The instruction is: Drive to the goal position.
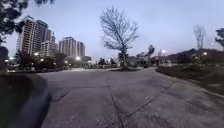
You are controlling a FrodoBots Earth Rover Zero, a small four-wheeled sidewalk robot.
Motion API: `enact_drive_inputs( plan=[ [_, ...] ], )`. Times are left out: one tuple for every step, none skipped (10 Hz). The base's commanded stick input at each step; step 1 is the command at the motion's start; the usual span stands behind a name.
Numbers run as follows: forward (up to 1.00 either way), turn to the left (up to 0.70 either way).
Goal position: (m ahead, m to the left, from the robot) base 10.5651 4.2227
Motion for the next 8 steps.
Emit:
enact_drive_inputs(
  plan=[
    [0.7, 0.0],
    [0.7, 0.0],
    [0.7, 0.0],
    [0.7, 0.0],
    [0.7, 0.0],
    [0.7, 0.0],
    [0.7, 0.0],
    [0.7, 0.0]
  ],
)
